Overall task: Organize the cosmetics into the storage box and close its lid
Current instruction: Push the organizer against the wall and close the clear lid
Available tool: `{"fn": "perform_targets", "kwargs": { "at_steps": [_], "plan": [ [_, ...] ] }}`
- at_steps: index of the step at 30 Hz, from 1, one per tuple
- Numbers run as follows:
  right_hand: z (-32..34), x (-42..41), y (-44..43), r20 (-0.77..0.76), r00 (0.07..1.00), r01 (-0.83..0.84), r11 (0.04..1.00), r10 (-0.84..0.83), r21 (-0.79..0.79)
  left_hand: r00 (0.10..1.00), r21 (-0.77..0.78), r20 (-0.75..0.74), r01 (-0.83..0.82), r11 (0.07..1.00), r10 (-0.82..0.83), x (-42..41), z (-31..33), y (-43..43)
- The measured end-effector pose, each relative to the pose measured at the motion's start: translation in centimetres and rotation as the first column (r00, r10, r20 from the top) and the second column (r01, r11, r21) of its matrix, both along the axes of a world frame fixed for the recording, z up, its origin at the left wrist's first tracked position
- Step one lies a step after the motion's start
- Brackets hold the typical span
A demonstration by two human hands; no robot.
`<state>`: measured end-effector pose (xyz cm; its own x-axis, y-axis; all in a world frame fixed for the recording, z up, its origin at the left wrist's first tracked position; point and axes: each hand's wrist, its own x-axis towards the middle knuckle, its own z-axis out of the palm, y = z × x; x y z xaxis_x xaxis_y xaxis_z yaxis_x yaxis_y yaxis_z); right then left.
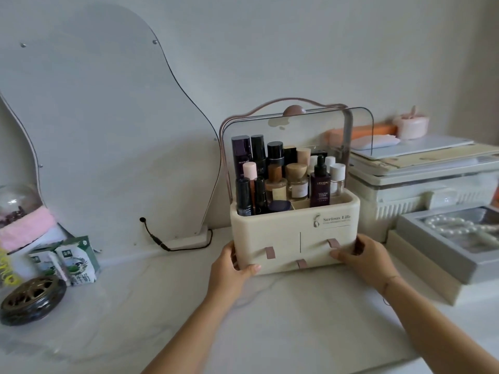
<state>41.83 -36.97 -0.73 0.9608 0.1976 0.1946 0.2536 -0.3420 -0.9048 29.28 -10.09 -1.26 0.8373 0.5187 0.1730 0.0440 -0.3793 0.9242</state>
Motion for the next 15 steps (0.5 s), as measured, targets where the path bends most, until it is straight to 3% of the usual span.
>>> {"fn": "perform_targets", "kwargs": {
  "at_steps": [15],
  "plan": [
    [-0.2, 4.3, 1.9, -0.006, 0.997, 0.071, 0.997, -0.071, 0.005, 0.999, 0.045, 0.000, -0.053, 0.998, 0.053, 4.2, 0.1, -0.2]
  ]
}}
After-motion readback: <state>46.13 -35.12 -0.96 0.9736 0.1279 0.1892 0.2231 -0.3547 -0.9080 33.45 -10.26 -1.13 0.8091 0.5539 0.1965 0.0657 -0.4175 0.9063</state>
